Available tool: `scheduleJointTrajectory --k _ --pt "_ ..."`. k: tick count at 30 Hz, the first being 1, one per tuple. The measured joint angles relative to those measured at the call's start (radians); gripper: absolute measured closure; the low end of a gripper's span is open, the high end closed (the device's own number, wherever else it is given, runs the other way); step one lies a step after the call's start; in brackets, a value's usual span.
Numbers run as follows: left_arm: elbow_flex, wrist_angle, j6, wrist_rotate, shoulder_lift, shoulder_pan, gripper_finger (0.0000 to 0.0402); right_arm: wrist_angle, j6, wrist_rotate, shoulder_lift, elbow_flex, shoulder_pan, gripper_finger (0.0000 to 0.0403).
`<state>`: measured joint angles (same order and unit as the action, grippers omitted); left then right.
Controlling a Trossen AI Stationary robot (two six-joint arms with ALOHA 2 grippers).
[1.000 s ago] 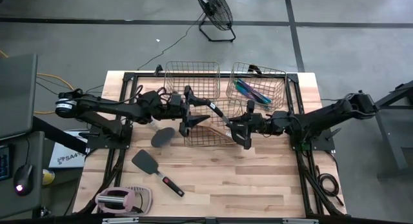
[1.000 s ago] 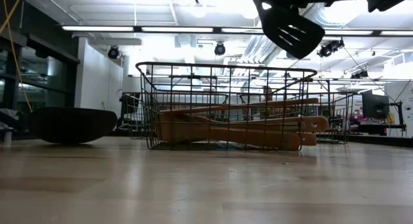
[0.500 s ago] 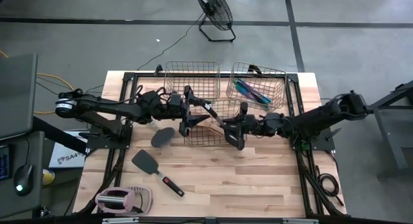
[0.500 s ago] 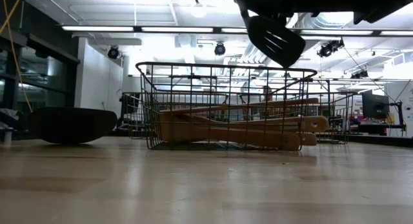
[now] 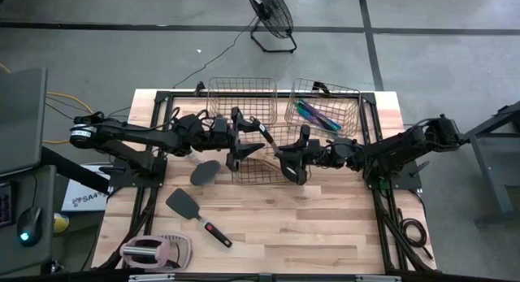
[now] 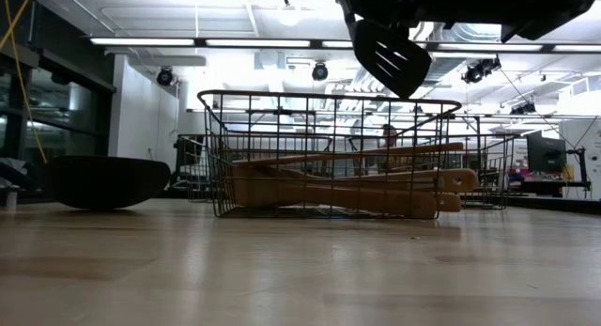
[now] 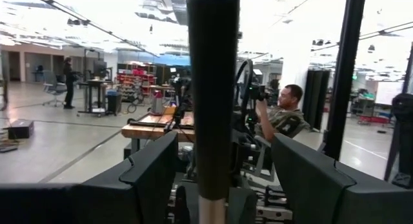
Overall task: Pick & Place Kitchen Items
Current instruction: Put the black slotted spatula into the top left wire basket
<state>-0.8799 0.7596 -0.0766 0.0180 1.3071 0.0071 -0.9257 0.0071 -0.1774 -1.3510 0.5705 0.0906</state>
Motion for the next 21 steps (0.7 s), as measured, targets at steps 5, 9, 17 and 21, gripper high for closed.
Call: scheduleJointTrajectory --k 5,9,17,21 --pt "0.000 0.001 0.003 -0.029 0.000 0.000 0.0163 0.000 0.000 0.004 0.000 0.000 0.000 0.0337" --pt "0.000 0.002 0.004 -0.036 0.000 0.000 0.0185 0.002 -0.001 0.005 0.000 0.000 0.000 0.0337" --pt "0.000 0.033 0.023 -0.034 0.000 0.000 0.0225 -0.010 0.000 0.005 -0.015 0.001 0.000 0.0337" --pt "0.000 0.034 0.023 -0.031 0.000 0.000 0.0227 -0.043 0.000 0.010 -0.043 0.002 -0.007 0.0337"
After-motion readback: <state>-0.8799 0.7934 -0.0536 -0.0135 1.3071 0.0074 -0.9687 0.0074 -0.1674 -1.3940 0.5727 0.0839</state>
